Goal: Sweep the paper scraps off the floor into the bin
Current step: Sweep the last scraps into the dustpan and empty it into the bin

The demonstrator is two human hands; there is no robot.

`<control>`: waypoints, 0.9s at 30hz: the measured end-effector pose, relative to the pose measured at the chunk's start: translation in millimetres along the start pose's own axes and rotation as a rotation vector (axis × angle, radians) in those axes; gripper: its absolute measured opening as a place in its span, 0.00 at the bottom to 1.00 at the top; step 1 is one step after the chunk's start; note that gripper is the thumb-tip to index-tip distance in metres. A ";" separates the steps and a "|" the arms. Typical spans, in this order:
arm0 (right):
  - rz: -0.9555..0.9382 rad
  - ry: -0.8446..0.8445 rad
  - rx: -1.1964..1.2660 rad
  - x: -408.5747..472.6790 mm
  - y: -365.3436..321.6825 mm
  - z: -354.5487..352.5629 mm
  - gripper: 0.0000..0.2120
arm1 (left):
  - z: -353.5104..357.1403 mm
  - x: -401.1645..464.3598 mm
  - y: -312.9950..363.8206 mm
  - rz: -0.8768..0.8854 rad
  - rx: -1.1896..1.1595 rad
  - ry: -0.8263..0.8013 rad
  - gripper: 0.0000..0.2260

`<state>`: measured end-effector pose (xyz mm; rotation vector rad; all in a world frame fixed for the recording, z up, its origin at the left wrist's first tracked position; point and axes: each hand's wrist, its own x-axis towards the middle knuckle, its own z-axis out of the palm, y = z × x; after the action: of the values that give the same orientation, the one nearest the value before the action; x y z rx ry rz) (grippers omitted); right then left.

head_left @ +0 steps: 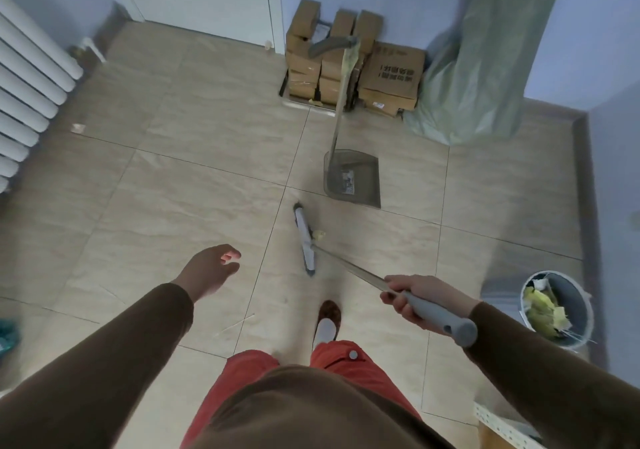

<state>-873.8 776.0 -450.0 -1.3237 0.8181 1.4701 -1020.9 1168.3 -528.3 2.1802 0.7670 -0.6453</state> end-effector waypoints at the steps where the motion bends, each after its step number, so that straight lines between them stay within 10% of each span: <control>1: 0.004 -0.024 0.002 -4.4 -1.9 1.7 0.10 | -3.8 4.4 5.6 0.004 0.001 0.009 0.09; 9: 0.032 -0.417 0.183 74.5 -54.5 127.5 0.09 | -40.5 22.4 14.3 0.005 0.065 0.002 0.09; 16: 0.014 -0.437 0.240 178.0 -160.0 251.5 0.07 | -89.5 61.3 -9.2 0.042 0.157 -0.008 0.09; 27: -0.243 -0.300 0.967 201.2 -181.6 183.0 0.06 | -134.5 125.2 -17.6 0.079 0.343 -0.131 0.08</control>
<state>-753.6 1045.5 -591.0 -0.4342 0.9435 0.8407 -917.7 1321.2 -534.4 2.4318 0.5282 -0.9239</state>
